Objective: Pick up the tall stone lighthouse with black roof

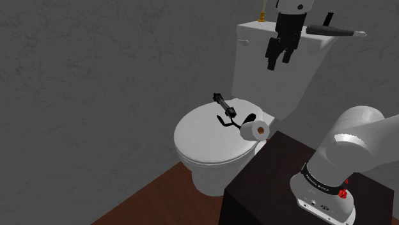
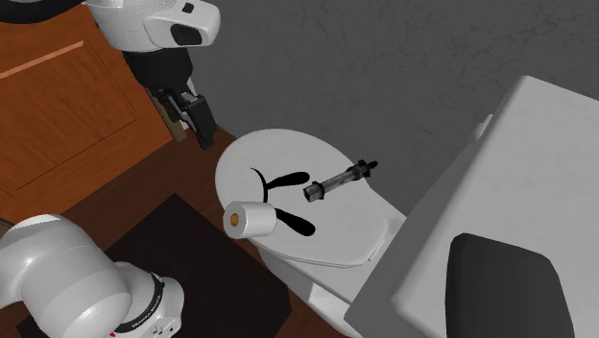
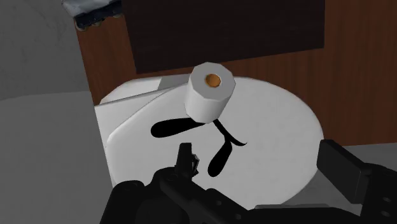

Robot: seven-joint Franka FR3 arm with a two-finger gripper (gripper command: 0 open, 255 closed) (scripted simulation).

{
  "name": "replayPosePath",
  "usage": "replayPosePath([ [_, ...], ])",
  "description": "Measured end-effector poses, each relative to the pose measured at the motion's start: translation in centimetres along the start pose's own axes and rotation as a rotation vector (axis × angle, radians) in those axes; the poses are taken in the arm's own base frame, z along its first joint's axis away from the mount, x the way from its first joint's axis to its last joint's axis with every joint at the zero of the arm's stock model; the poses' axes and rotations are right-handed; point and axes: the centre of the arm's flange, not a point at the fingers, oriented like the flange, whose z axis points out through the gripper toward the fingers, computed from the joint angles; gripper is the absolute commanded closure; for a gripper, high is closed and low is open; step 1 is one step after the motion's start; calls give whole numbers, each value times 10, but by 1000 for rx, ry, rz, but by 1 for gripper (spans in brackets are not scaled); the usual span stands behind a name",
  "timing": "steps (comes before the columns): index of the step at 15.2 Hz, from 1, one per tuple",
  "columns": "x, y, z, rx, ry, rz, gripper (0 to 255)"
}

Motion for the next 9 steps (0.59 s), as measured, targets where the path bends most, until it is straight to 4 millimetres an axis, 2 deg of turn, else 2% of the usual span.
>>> replayPosePath([
  [3,11,2,11,0,-1,9,0],
  [9,68,13,63,2,-3,52,0],
])
